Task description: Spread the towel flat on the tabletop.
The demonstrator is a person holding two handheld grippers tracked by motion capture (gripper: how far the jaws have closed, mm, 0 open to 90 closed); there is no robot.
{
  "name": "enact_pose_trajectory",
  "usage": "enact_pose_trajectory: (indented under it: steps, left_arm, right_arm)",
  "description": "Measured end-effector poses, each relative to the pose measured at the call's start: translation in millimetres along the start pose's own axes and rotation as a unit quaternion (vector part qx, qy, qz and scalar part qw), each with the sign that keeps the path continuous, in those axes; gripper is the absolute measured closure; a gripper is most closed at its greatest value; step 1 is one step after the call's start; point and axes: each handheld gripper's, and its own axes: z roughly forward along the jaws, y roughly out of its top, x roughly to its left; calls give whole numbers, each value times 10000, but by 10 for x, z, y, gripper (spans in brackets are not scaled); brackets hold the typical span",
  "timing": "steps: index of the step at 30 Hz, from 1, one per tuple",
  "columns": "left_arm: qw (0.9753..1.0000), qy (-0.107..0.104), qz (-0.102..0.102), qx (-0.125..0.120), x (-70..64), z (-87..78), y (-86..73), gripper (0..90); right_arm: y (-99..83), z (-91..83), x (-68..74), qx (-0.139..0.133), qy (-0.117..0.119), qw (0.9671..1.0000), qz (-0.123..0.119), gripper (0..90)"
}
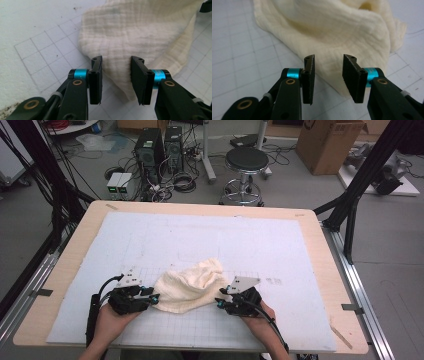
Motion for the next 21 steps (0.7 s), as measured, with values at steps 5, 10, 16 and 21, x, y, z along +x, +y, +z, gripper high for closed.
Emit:
enact_pose_trajectory:
  steps: [5,10,16,21]
  left_arm:
    - [9998,-45,143,137,9,76,-6,718]
    - [9998,-31,195,89,-15,63,-10,800]
    - [9998,-77,190,-63,-48,11,-5,850]
    - [9990,-196,138,-375,-125,-97,23,860]
  right_arm:
    - [-6,53,-40,97,-66,9999,-58,723]
    - [0,78,-69,83,-5,9999,-78,845]
    - [39,-58,-78,-74,139,9999,-69,868]
    - [136,-304,-55,-325,130,9992,-209,868]
